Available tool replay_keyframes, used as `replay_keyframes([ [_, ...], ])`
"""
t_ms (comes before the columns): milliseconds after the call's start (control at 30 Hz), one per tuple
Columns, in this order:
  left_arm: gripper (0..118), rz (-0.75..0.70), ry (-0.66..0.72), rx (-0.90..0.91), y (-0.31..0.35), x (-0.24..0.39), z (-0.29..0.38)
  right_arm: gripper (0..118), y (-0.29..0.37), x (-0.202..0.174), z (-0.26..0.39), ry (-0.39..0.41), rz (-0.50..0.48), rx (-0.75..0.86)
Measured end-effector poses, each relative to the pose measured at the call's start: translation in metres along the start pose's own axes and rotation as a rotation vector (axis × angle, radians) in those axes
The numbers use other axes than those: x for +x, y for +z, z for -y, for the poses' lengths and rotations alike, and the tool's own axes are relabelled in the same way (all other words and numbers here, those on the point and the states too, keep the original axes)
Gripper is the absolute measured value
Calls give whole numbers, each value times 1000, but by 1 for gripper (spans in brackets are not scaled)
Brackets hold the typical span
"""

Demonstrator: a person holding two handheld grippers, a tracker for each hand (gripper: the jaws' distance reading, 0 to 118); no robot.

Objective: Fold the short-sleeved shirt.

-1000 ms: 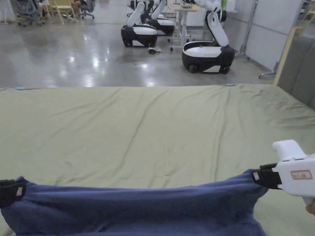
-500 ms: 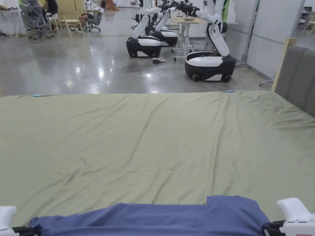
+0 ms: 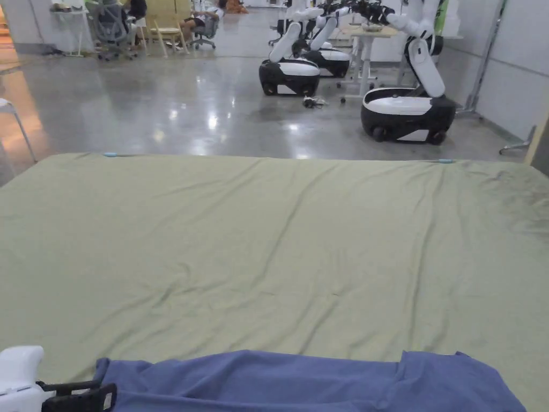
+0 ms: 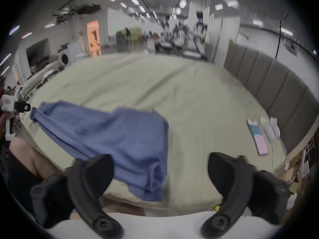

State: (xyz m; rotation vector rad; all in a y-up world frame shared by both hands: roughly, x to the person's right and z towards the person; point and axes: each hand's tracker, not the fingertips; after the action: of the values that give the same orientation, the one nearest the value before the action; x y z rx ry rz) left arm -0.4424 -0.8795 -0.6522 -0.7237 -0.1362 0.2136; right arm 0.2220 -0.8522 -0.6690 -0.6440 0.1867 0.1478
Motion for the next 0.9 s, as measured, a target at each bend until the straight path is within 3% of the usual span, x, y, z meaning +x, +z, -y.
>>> replay_keyframes([
  [100, 113, 39, 52, 102, 41, -1, -17, 109, 17, -6, -17, -60, 30, 15],
  [133, 113, 36, 56, 124, 53, -1, -21, 101, 23, -9, -19, -74, 16, 66],
  [167, 109, 37, 43, 118, 62, -3, -25, 85, 27, -12, -21, -76, -19, 96],
  [200, 84, 77, 28, 126, 69, -6, -29, 39, 28, -16, -24, -77, -28, 101],
  [233, 40, 111, 23, 138, 74, -9, -33, 5, 27, -23, -30, -79, -4, 88],
  [267, 0, 92, 32, 137, 73, -11, -35, 0, 26, -30, -33, -78, 28, 86],
  [300, 0, 55, 67, 161, 74, -17, -35, 0, 27, -38, -35, -86, 42, 106],
  [333, 0, 155, 128, 133, 70, -28, -36, 0, 27, -42, -39, -89, -30, 109],
  [400, 0, 304, 226, 54, 56, -52, -36, 0, 24, -57, -46, -66, -39, 95],
  [467, 0, 312, 261, 20, 40, -67, -32, 0, 23, -76, -51, -13, -38, 84],
  [567, 0, 423, 360, -93, 4, -103, -23, 0, 23, -101, -60, -8, -90, 65],
  [600, 12, 460, 408, -127, -7, -113, -19, 0, 22, -104, -60, -11, -111, 64],
  [633, 33, 515, 478, -150, -18, -123, -13, 0, 21, -109, -61, -12, -124, 62],
  [700, 89, 613, 558, -164, -37, -138, -3, 0, 20, -121, -64, -3, -123, 57],
  [733, 97, 646, 573, -168, -47, -140, 2, 0, 19, -127, -65, 10, -128, 51],
  [767, 97, 666, 573, -170, -56, -141, 6, 0, 18, -128, -65, 21, -128, 46],
  [800, 118, 682, 574, -161, -63, -138, 9, 0, 16, -133, -66, 31, -127, 41],
  [900, 118, 610, 556, -173, -90, -134, 19, 0, 10, -138, -66, 43, -135, 24],
])
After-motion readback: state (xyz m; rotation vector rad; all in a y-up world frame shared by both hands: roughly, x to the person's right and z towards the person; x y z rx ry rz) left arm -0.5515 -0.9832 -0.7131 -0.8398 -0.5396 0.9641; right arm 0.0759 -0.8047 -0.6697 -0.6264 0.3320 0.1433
